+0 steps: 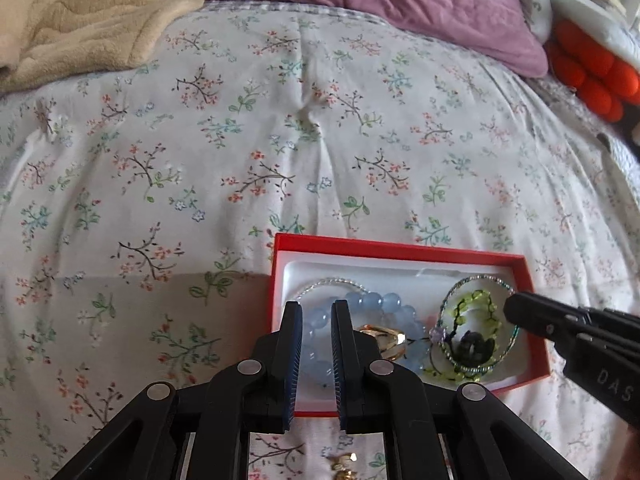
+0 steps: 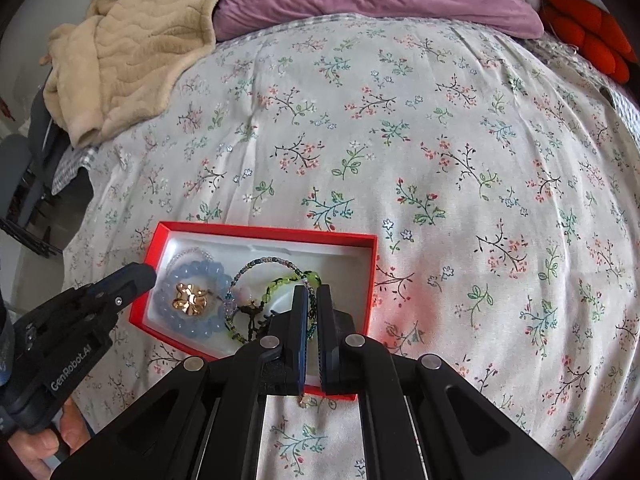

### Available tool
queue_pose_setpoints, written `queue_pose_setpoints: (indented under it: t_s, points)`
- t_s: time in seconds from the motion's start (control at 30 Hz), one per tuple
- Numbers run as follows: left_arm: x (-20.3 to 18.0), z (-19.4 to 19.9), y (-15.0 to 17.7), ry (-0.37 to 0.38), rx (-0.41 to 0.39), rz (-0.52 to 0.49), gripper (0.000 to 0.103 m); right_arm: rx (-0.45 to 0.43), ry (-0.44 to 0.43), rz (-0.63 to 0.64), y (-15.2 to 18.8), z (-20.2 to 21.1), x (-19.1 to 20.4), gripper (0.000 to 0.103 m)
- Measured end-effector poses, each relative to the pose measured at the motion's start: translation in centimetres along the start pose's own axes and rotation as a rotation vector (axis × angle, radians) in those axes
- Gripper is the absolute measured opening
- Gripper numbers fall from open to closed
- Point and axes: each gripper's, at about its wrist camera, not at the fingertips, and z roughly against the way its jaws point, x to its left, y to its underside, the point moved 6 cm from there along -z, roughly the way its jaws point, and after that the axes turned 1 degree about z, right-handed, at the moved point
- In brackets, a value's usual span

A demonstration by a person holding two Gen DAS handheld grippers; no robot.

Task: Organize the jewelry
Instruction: 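Carry both bracelets into the red box and open both tools, then lower the left tool onto a small gold earring and close it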

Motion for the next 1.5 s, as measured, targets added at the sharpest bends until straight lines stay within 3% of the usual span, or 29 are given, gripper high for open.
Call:
queue_pose_setpoints:
  t_s: [0.23,0.27,0.33,0.4,0.7,1.2,1.5]
  points:
    - [0.4,0.4,0.4,-0.016,0.010,-0.010,0.038,0.007,0.006,-0.009,-0.2,-0.4,-0.2,0.009]
    - [0.4,0.5,0.5,-0.018,0.011,-0.012,0.043,0.012,0.008,-0.008,-0.1,-0.4,-0.2,0.012]
    - [0.4,0.8,0.7,-0.024,0.010,-0.020,0.050,0.008,0.008,-0.005,0.0,-0.1,-0.2,0.035]
    - [0.4,1.1,0.9,-0.030,0.007,-0.029,0.058,-0.007,-0.005,-0.003,0.0,0.4,-0.2,0.044]
    - [0.6,2.6,2.1,-0.050,0.003,-0.044,0.081,-0.043,-0.006,0.017,0.8,2.6,-0.1,0.052]
    - [1.6,3.7,5.7,-0.129,0.053,-0.075,0.093,-0.024,0.036,0.061,4.4,4.0,-0.3,0.065]
    - [2.4,2.7,7.9,-0.127,0.124,-0.076,0.094,0.026,0.076,0.078,6.7,3.8,-1.6,0.070]
